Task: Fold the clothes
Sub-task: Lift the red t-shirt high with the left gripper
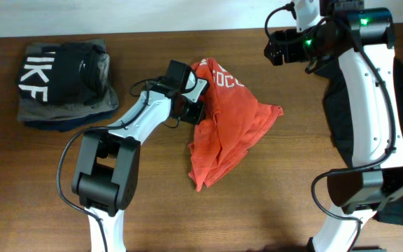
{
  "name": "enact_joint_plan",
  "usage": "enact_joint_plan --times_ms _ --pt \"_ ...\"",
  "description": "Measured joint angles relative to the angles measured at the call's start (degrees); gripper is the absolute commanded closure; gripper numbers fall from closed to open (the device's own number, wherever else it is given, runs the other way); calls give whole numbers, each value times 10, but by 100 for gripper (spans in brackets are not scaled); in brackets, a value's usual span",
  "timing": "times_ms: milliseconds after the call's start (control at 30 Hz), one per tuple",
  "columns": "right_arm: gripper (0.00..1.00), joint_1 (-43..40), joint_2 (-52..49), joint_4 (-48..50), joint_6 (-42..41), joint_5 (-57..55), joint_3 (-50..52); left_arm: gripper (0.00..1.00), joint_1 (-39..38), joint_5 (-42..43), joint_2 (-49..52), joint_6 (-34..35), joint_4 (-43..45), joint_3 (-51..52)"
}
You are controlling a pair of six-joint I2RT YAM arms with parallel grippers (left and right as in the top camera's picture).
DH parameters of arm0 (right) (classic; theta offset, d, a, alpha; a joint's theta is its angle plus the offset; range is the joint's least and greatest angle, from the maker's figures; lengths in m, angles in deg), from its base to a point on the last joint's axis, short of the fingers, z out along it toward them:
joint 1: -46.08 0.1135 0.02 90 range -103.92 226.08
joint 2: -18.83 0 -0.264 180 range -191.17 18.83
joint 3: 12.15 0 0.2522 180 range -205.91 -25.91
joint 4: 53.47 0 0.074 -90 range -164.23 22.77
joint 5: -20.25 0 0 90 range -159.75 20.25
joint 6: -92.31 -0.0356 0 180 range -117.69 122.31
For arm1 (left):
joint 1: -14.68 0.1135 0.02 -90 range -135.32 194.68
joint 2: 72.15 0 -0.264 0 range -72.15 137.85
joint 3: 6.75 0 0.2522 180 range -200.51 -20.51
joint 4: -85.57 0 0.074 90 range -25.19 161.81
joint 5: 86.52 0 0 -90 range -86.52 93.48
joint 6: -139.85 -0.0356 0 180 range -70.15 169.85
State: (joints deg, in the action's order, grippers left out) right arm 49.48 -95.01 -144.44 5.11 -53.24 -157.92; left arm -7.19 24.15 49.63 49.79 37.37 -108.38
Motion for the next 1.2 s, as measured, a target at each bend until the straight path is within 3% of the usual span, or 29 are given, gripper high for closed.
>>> enact_joint_plan --times_ms 167,300,433,633,833,1000,1200 --pt "13 0 0 -1 0 0 0 99 0 -4 0 3 0 0" --pt "13 0 0 -2 0 0 0 99 0 -6 0 8 0 -2" --pt "13 0 0 -3 0 -1 0 99 2 -9 0 15 -58 -50" --pt "13 0 0 -13 0 -2 0 99 18 -24 0 17 -195 -246" --pt "13 0 0 -38 4 -2 0 99 22 -99 0 16 -289 -468" --pt "13 0 0 -62 29 9 0 99 22 -156 -1 16 -307 -616" --pt "13 3 0 -68 63 42 0 99 22 -182 -1 16 -299 -710"
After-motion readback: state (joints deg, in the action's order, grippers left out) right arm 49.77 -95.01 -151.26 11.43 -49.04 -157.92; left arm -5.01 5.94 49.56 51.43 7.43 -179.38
